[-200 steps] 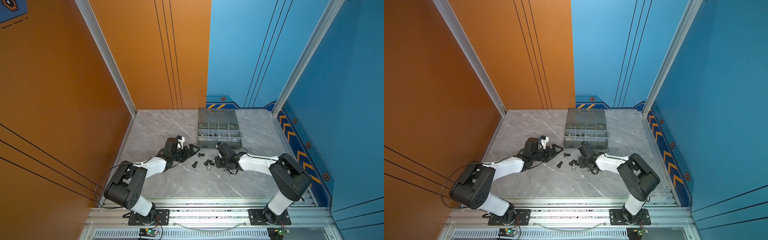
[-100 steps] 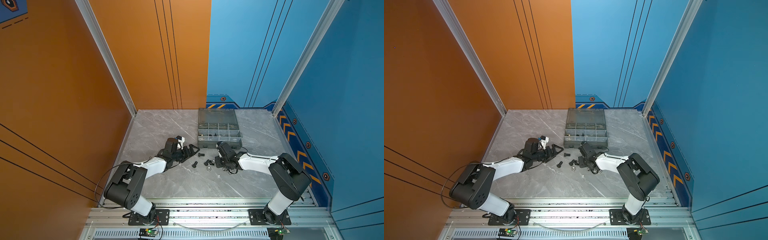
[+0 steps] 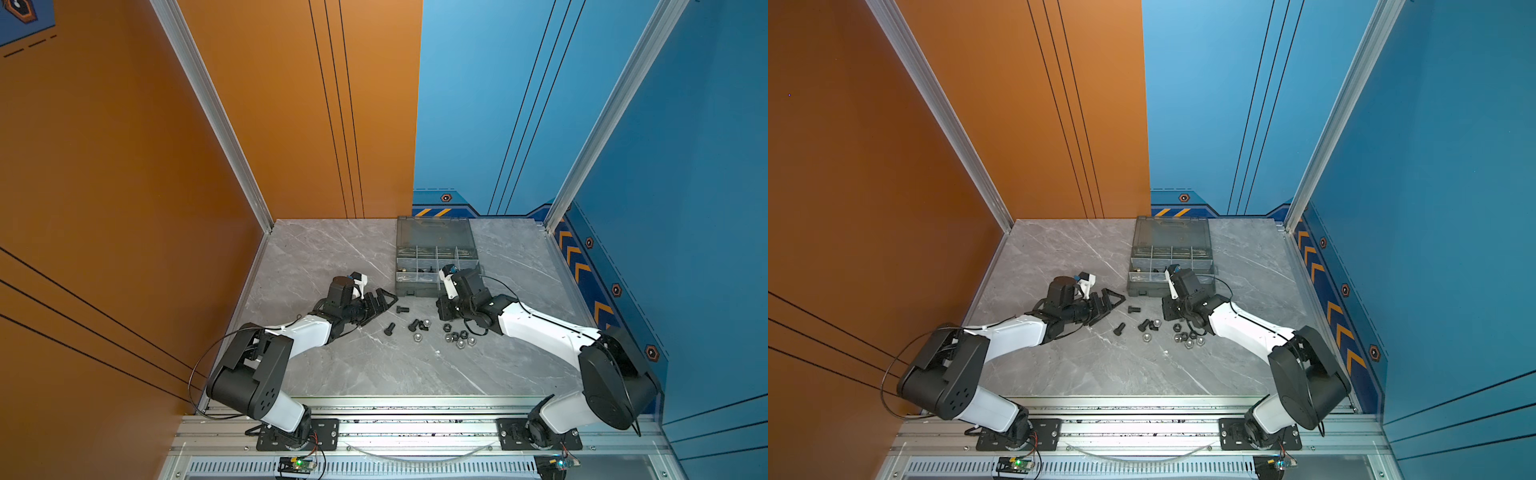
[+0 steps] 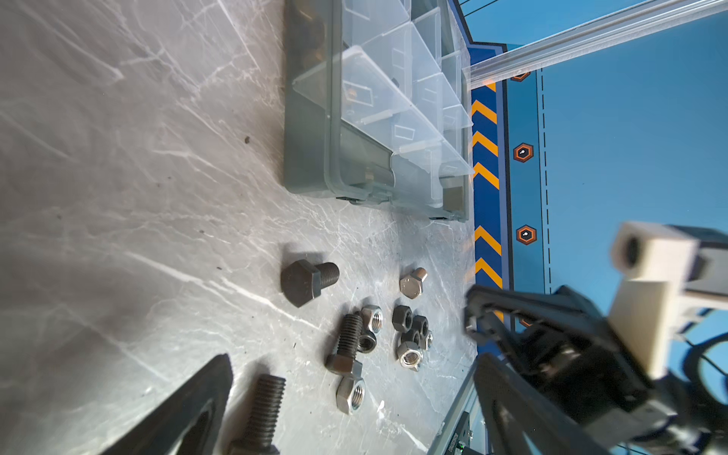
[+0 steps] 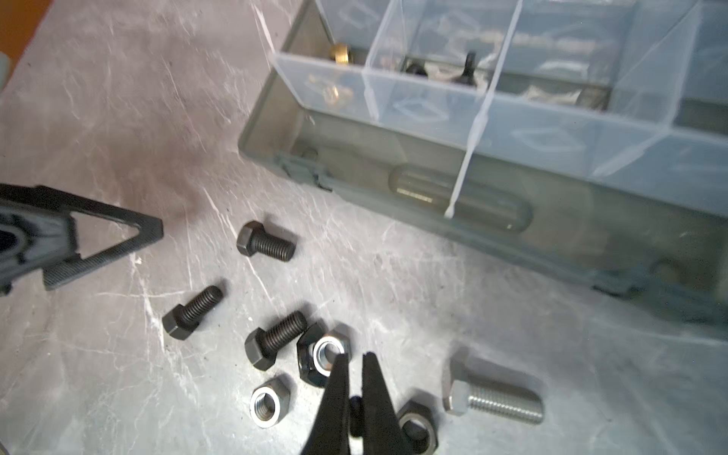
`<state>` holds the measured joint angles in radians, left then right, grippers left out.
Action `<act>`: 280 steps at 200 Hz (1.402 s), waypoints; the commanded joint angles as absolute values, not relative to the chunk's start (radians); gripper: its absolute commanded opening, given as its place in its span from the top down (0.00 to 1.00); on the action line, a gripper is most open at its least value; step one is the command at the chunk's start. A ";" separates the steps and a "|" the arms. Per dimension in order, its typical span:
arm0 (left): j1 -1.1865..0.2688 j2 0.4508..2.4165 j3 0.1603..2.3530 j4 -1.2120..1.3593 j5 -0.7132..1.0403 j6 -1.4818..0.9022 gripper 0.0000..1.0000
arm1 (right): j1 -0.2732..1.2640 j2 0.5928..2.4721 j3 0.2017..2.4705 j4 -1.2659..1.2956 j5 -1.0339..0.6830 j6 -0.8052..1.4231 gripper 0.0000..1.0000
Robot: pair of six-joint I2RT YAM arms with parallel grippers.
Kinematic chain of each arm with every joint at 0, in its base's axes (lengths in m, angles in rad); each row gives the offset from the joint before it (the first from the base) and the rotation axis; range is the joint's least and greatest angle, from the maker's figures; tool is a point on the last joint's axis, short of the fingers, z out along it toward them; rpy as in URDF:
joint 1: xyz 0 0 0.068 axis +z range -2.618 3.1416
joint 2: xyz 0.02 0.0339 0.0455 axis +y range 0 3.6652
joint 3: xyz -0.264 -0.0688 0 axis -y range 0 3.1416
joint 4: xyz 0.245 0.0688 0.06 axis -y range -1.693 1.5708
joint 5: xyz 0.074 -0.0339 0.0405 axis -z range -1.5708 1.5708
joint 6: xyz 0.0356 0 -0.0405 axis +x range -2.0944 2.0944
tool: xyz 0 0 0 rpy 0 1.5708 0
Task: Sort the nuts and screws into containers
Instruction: 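Carry the black wing nut with the right gripper over the compartment, then open the right gripper to drop the black wing nut in the compartment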
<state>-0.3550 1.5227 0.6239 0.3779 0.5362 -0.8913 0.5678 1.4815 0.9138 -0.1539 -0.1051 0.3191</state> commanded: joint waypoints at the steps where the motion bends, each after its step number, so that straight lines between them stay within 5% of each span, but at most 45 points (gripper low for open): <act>1: -0.348 1.505 0.629 0.395 0.565 -0.905 0.02 | 0.528 1.463 0.986 -0.210 -0.141 0.266 0.99; 130: -0.353 1.543 0.628 0.468 0.595 -0.948 0.02 | 0.436 1.963 1.556 -0.226 -0.122 0.232 1.00; 216: -0.352 1.542 0.623 0.470 0.589 -0.953 0.02 | 0.443 2.143 1.656 -0.253 -0.068 0.235 0.97; 247: -0.354 1.543 0.623 0.470 0.589 -0.955 0.02 | 0.444 2.157 1.656 -0.269 -0.051 0.223 0.91; 280: -0.357 1.538 0.624 0.469 0.584 -0.957 0.02 | 0.448 2.157 1.657 -0.281 -0.044 0.216 0.72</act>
<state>-0.3546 1.5318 0.6239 0.4576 0.5739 -0.9516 0.4393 2.1456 1.6299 -0.2447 -0.0727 0.2279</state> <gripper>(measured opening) 0.976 0.246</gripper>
